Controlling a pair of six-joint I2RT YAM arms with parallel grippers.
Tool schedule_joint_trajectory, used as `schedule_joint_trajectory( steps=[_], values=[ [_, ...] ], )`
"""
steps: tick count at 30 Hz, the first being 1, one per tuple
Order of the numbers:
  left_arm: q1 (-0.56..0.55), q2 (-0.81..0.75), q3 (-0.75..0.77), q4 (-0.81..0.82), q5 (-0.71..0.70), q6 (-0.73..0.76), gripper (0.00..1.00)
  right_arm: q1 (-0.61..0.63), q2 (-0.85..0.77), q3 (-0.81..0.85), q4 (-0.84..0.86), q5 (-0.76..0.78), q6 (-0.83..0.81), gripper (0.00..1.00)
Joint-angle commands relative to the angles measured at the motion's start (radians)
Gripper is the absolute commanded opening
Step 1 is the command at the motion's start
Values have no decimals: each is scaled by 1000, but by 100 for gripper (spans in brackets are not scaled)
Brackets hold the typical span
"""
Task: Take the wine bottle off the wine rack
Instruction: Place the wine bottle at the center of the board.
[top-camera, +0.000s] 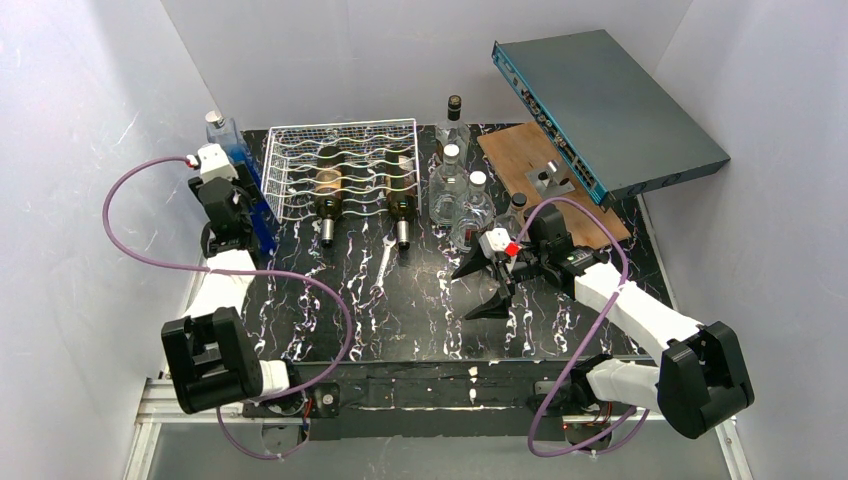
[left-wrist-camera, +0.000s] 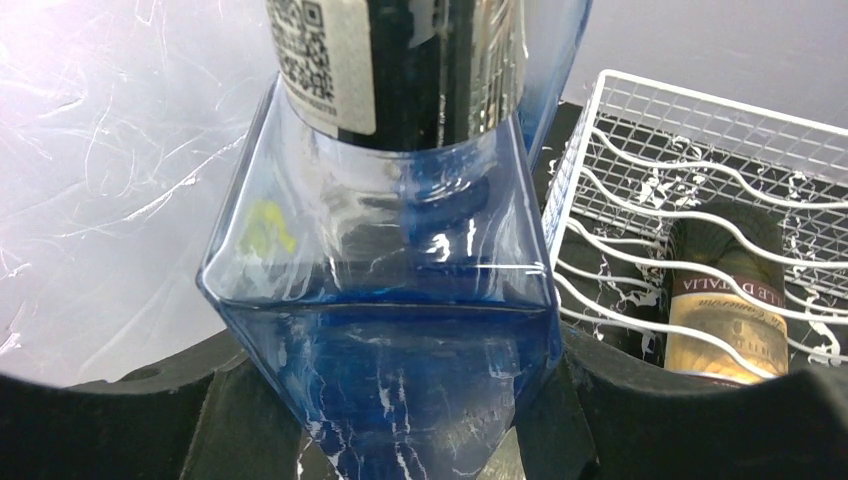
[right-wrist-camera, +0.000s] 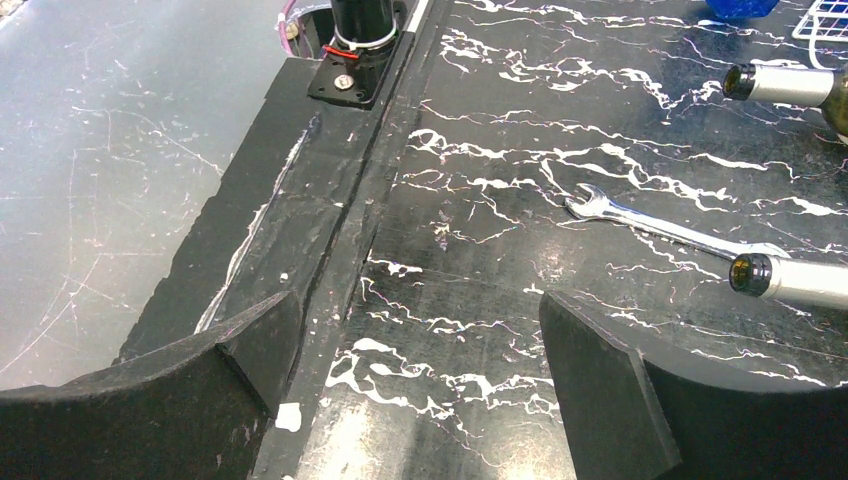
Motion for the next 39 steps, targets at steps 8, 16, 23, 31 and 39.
schedule_joint_trajectory(
  steps=[8, 16, 23, 31, 39],
  values=[
    [42, 24, 103, 234, 88, -43, 0, -6, -7, 22, -15, -28, -25, 99],
    [48, 53, 94, 238, 138, 54, 2, -6, 1, 23, -20, -26, -32, 99],
    [63, 32, 44, 239, 88, 59, 37, -5, 5, 22, -20, -23, -39, 98],
    [64, 6, 16, 237, 75, 43, 49, -5, 0, 18, -17, -22, -39, 98],
    [67, -7, -2, 237, 62, 29, 63, -5, -5, 16, -17, -20, -40, 98]
  ],
)
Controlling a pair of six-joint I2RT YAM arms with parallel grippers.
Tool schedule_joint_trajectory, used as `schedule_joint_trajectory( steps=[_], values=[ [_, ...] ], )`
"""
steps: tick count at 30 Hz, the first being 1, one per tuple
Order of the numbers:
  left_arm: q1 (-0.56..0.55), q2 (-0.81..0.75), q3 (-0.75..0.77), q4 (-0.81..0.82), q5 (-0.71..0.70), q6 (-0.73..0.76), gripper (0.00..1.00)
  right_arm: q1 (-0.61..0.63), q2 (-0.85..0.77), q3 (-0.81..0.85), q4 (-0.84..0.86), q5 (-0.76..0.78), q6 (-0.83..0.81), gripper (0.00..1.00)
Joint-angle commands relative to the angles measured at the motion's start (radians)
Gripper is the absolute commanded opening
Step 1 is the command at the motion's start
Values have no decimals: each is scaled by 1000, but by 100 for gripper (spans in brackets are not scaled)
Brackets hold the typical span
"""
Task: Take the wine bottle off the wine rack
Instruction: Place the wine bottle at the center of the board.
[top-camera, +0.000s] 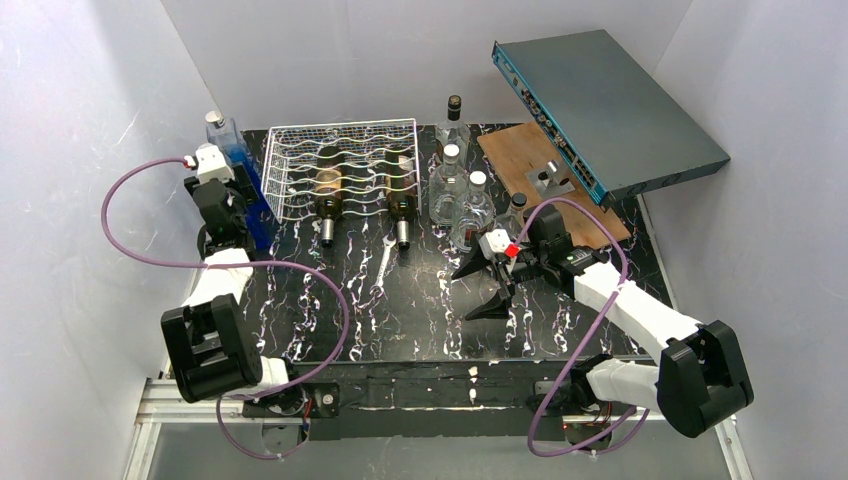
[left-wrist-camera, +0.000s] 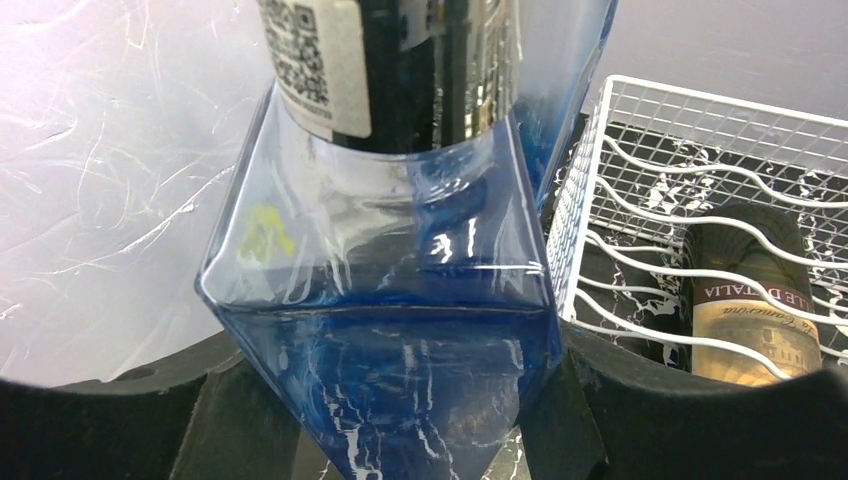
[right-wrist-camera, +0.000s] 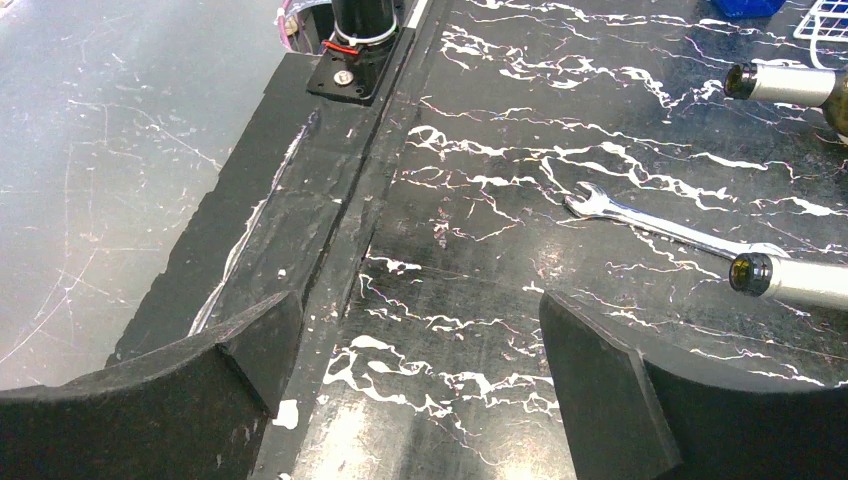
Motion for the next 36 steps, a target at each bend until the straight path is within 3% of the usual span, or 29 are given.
schedule_joint_trajectory(
  steps=[1, 18, 31, 36],
  values=[
    [11, -78, 0, 134, -38, -5, 65, -5, -9, 16, 0, -21, -13, 98],
    [13, -138, -39, 107, -62, -57, 98, -5, -15, 13, 4, -16, -15, 98],
    [12, -339, -113, -56, -126, -189, 98, -5, -30, 4, 6, -5, -22, 98],
    [11, -451, -158, -141, -89, -225, 98, -5, -32, 0, 8, -2, -23, 98]
  ],
)
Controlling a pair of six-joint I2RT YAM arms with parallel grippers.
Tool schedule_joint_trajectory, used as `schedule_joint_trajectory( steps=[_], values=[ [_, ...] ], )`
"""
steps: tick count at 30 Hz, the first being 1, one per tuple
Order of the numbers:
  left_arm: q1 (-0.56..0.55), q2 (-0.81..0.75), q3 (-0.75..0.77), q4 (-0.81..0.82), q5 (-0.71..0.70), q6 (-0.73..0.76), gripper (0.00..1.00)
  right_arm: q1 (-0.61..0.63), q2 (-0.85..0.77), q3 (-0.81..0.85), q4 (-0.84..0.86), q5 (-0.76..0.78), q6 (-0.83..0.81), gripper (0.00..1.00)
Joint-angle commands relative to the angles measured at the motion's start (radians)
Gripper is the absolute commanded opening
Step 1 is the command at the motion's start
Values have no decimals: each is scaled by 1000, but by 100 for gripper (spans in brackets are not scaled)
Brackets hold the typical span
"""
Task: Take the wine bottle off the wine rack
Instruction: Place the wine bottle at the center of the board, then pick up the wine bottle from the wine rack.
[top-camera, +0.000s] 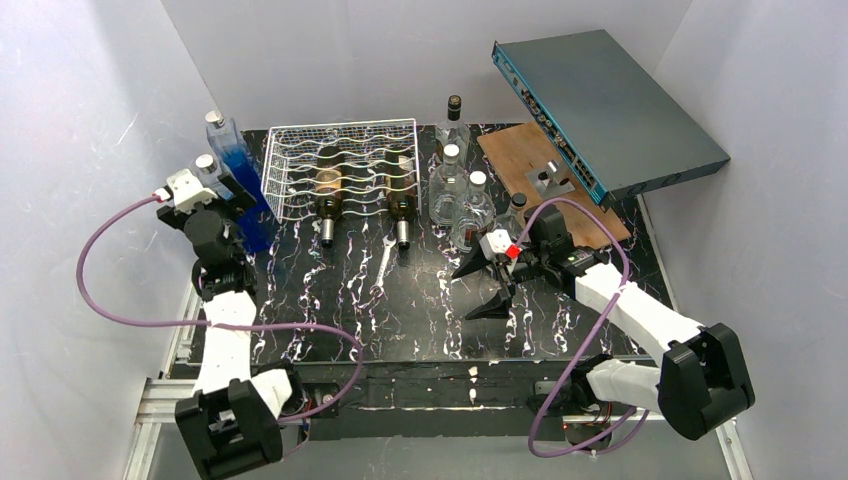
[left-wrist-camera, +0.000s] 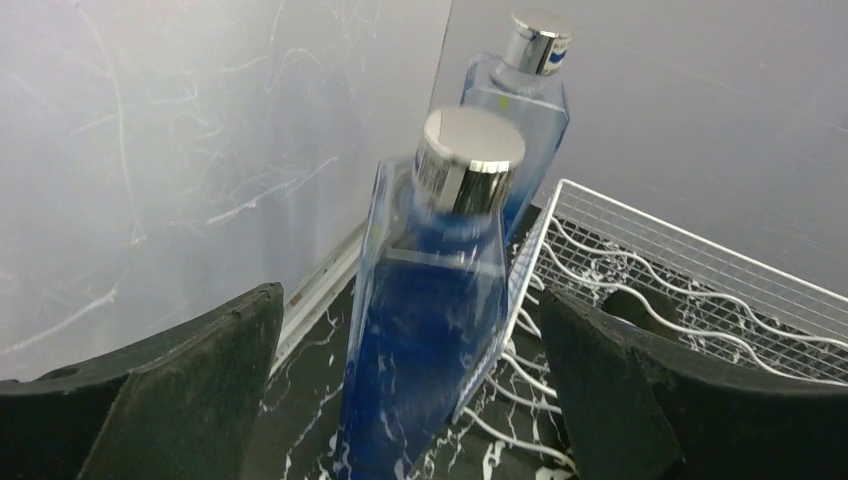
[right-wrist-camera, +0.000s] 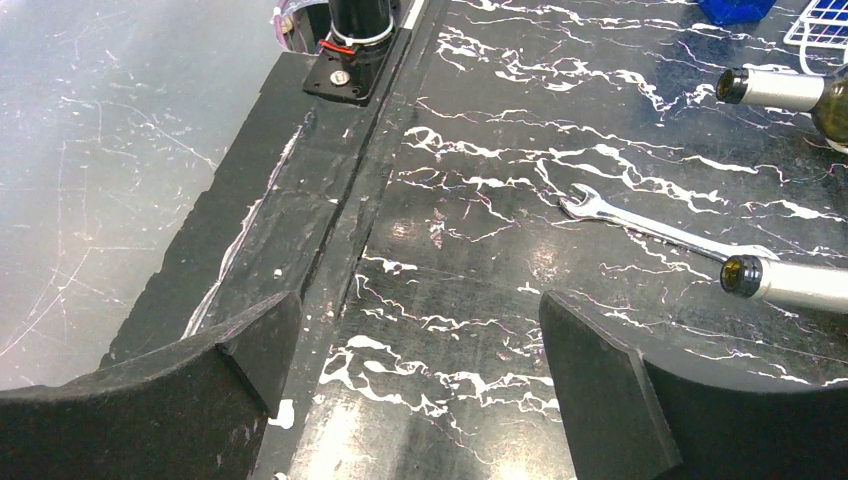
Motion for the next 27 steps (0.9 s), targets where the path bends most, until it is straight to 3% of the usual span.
schedule_joint_trajectory(
  steps=[1, 13, 19, 27],
  values=[
    [2, -107, -36, -102, 1, -65, 98, -5, -23, -1, 7, -6, -20, 99],
    [-60, -286, -24, -450, 16, -208, 98, -5, -23, -2, 5, 4, -25, 98],
    [-104, -304, 83, -772, -10, -261, 98, -5, -24, 0, -6, 11, -36, 98],
    [-148, -332, 98, -879, 97, -244, 98, -9, -26, -1, -11, 16, -41, 99]
  ],
)
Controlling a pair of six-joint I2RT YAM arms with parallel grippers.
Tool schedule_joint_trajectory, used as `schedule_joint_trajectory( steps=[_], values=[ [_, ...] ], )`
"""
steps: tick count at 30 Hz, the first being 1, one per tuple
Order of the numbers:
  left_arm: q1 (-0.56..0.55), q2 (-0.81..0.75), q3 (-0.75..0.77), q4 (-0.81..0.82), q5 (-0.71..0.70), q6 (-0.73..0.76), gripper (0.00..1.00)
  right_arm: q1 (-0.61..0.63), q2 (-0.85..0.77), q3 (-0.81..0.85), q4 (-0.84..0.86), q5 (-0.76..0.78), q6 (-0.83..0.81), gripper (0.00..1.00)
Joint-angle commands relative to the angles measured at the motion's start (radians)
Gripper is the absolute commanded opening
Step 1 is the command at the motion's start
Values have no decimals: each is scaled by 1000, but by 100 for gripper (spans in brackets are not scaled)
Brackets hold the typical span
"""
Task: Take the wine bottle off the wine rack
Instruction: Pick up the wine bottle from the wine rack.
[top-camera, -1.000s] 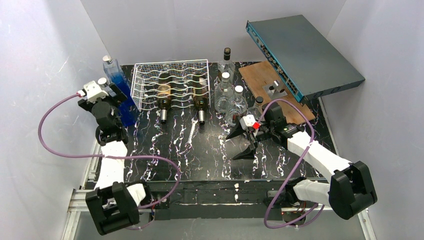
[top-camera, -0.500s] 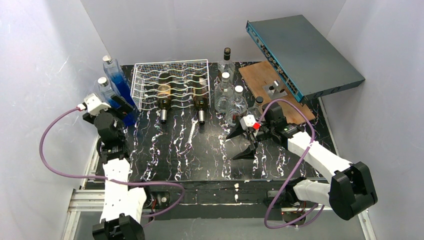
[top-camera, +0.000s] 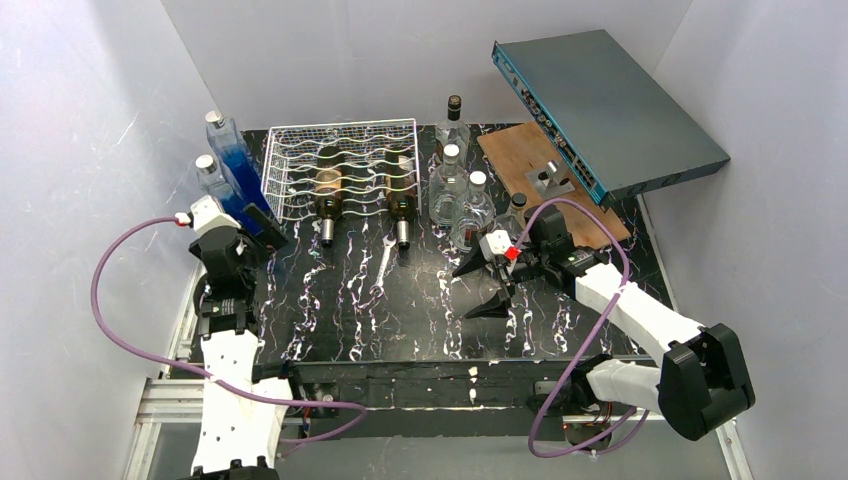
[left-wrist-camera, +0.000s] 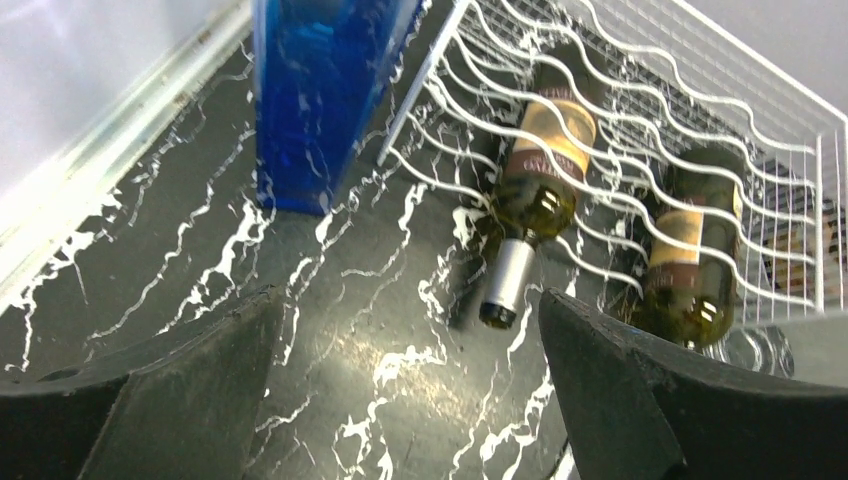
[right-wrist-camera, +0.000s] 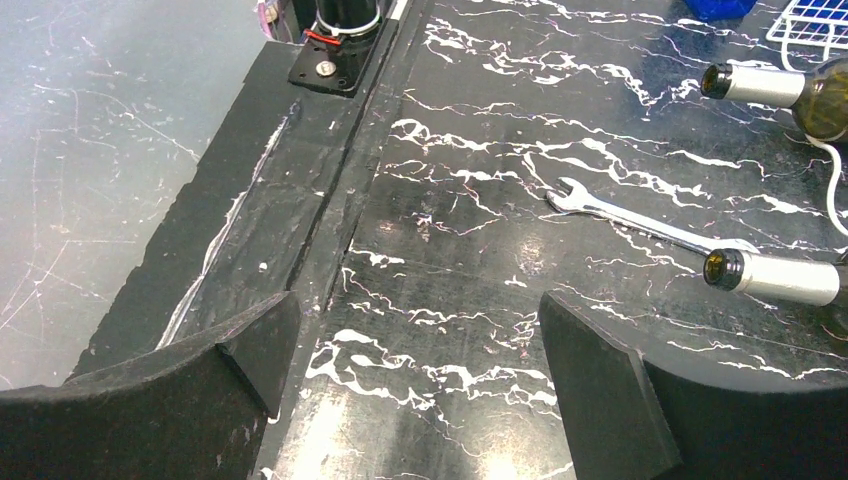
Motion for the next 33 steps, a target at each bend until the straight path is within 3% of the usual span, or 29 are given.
schedule_joint_trajectory(
  steps=[1, 8, 24, 33],
  values=[
    [-16, -16, 35, -107, 95, 8, 98, -9, -23, -1, -11, -7, -19, 98],
    [-20, 16, 59, -145, 239, 12, 98, -11, -24, 1, -18, -5, -25, 98],
    [-21, 114, 51, -105, 424, 12, 98, -11, -21, 3, -28, -3, -36, 98],
    [-149, 272, 73, -102, 393, 89, 98, -11, -17, 3, -28, -1, -38, 98]
  ],
)
